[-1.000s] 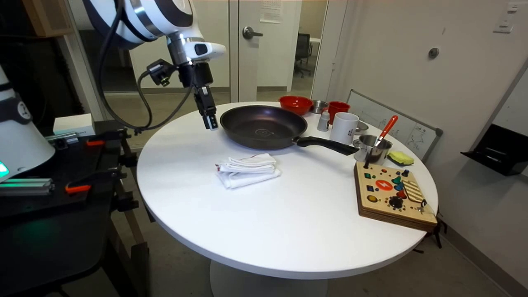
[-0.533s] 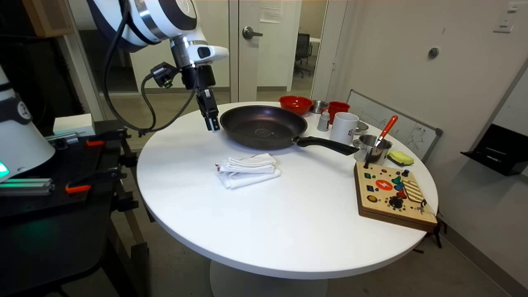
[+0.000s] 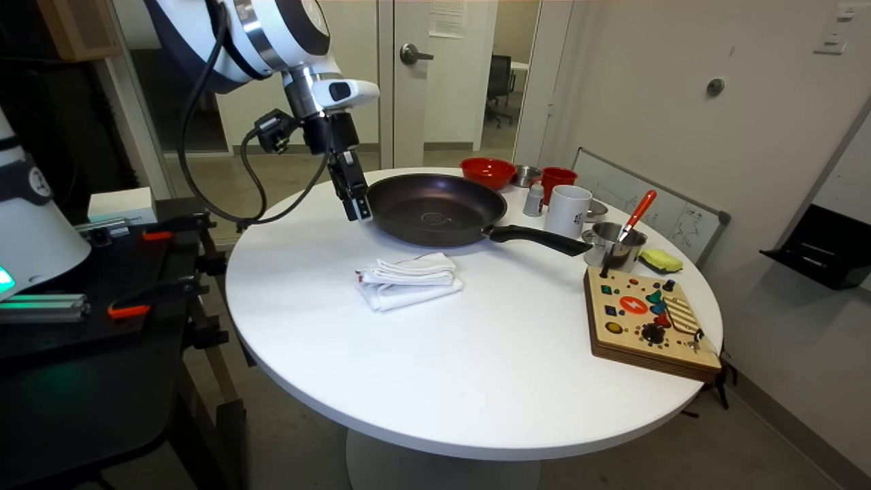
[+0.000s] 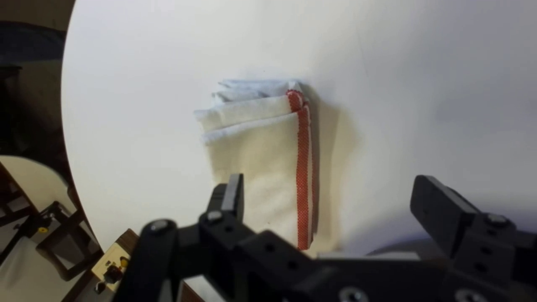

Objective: Use the towel to wipe the pan

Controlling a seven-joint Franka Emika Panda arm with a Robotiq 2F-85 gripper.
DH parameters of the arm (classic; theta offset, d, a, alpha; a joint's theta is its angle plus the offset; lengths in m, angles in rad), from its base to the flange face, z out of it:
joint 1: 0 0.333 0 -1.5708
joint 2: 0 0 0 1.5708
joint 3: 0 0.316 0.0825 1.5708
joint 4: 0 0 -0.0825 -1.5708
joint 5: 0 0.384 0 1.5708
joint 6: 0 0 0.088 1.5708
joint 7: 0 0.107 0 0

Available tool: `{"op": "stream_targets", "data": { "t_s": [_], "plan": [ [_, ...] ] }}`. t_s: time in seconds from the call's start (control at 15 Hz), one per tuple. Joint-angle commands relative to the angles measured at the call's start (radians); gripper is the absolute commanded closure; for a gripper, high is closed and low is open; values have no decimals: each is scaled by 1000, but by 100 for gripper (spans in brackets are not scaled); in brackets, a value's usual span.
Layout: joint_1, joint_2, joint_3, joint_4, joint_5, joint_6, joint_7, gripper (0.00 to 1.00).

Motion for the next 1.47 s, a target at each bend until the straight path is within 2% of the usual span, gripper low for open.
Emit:
{"op": "stream_targets", "data": {
  "t_s": [0.0, 0.2, 0.53, 1.07, 1.33, 1.4],
  "plan": [
    [8, 87, -17, 52, -91, -31, 85, 0],
    [11, 149, -30, 88, -188, -48, 173, 0],
    [4, 233, -43, 146, -252, -46, 222, 0],
    [-40, 308, -91, 247, -211, -41, 194, 0],
    [-57, 332, -93, 272, -197, -31, 174, 0],
    [-59, 338, -91, 274, -194, -28, 166, 25]
  ]
}}
